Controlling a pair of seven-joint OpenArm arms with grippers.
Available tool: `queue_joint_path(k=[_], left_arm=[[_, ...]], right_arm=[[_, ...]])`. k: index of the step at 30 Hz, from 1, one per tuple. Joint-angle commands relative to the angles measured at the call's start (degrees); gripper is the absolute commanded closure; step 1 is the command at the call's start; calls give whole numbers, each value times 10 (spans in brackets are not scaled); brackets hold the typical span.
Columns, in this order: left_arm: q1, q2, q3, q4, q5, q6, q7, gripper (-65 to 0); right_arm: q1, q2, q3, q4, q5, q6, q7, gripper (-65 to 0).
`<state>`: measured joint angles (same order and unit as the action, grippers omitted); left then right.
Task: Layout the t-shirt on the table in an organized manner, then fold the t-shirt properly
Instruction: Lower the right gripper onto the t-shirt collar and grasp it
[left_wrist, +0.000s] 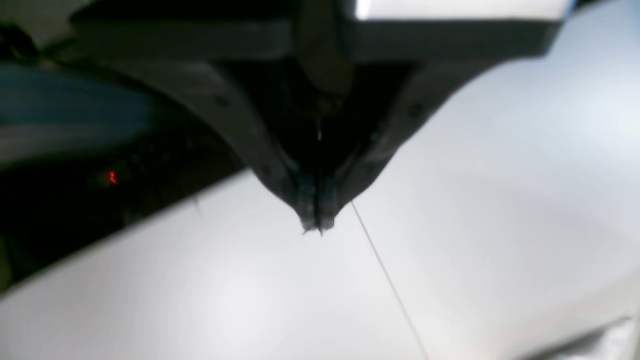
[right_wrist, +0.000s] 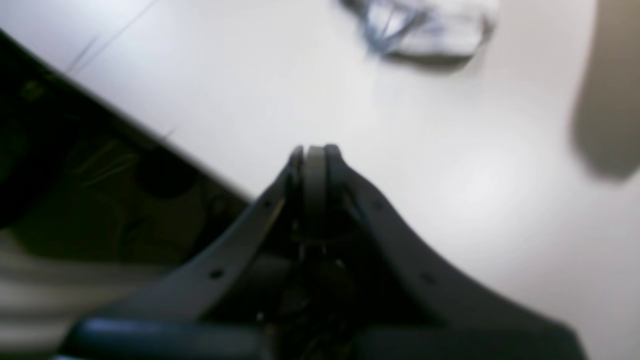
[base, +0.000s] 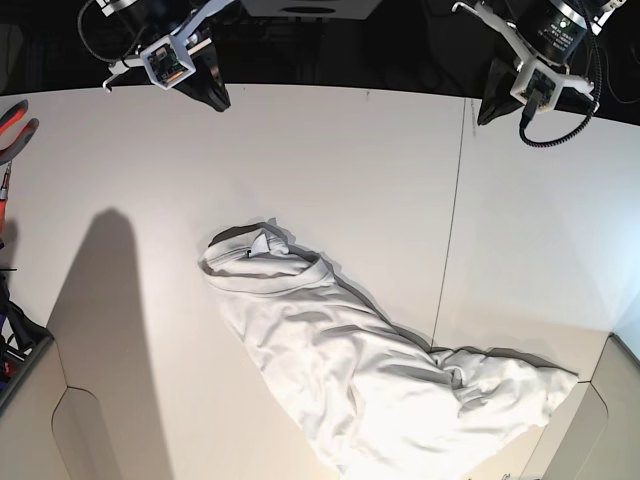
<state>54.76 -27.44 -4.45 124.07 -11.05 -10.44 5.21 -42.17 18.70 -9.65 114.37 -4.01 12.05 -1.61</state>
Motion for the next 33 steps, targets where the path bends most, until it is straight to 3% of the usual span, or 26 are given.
queue_joint_path(k=[1,8,18,21,25,28,32,33], left_arm=[[-6,-3,-2,9,-2,4,-9,0],[-95,-3,-2,9,23,3,19,0],[-183,0,-2,9,24,4,26,0],[-190,4,-2,9,27,4,28,0],[-195,9,-2,8,54,4,42,0],[-195,9,-2,8,70,11,43,0],[-198,9,-2,8,75,45,43,-219],[-200,9,-2,8,75,57,43,-262]], right_arm=[[9,2,1,10,-6,-3,14,0],[129,-7,2,9,-77,-8,13,0],[324,-78,3,-29,-87,-94,-66,0],[380,-97,13,-87,-97,-93,-76,0],[459,-111,25,-208,-102,-93,-76,-265],[523,-113,30,-316,-100,-94,-76,-289],[597,-125,63,-440,-31,-94,-77,-308],[612,-133,80,-465,-10,-76,-77,-315]])
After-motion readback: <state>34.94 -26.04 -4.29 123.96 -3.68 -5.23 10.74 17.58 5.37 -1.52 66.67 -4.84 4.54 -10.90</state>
